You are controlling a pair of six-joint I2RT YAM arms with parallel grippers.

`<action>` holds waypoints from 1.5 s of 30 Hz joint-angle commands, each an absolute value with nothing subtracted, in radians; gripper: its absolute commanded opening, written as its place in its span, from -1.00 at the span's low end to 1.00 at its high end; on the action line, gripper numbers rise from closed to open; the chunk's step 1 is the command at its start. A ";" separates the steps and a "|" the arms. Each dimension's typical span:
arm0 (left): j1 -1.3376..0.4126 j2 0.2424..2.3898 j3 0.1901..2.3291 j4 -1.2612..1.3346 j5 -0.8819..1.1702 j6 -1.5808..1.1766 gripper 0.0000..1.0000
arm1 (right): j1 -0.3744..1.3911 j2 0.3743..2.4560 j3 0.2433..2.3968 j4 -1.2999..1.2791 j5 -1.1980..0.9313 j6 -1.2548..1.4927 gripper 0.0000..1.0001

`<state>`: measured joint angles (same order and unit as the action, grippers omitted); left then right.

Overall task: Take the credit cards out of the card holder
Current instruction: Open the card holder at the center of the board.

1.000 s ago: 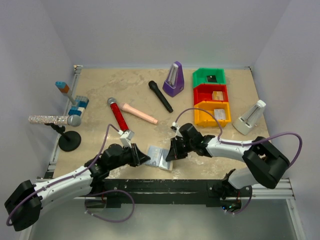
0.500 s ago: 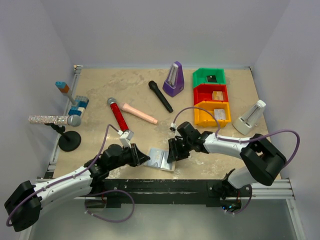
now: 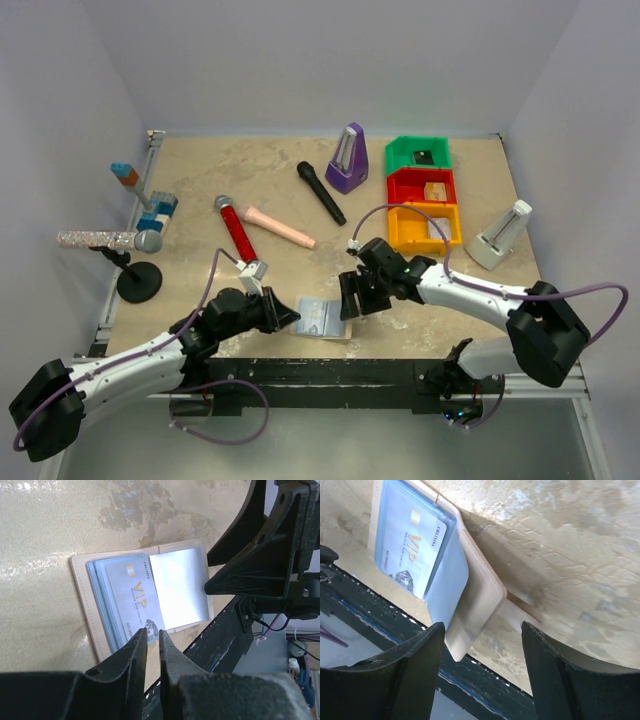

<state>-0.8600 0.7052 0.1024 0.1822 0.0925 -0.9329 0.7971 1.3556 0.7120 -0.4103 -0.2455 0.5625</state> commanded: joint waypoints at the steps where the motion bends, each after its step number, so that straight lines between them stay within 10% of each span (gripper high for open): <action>1: -0.864 0.707 0.098 0.248 0.080 -0.937 -0.60 | 0.793 1.286 0.787 -0.537 -0.150 0.523 0.35; 14: -0.864 0.762 0.117 0.285 0.075 -0.940 -0.64 | 0.837 1.066 0.715 -0.230 -0.402 0.643 -0.45; 45: -0.864 0.873 0.069 0.296 0.026 -0.936 -0.88 | 0.870 1.463 0.584 -0.008 -0.339 0.732 -0.44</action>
<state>-0.8604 0.8768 0.0940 0.2523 0.0437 -0.9325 0.8799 1.4677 0.6014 -0.0391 -0.3794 0.7265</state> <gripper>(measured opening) 0.072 0.249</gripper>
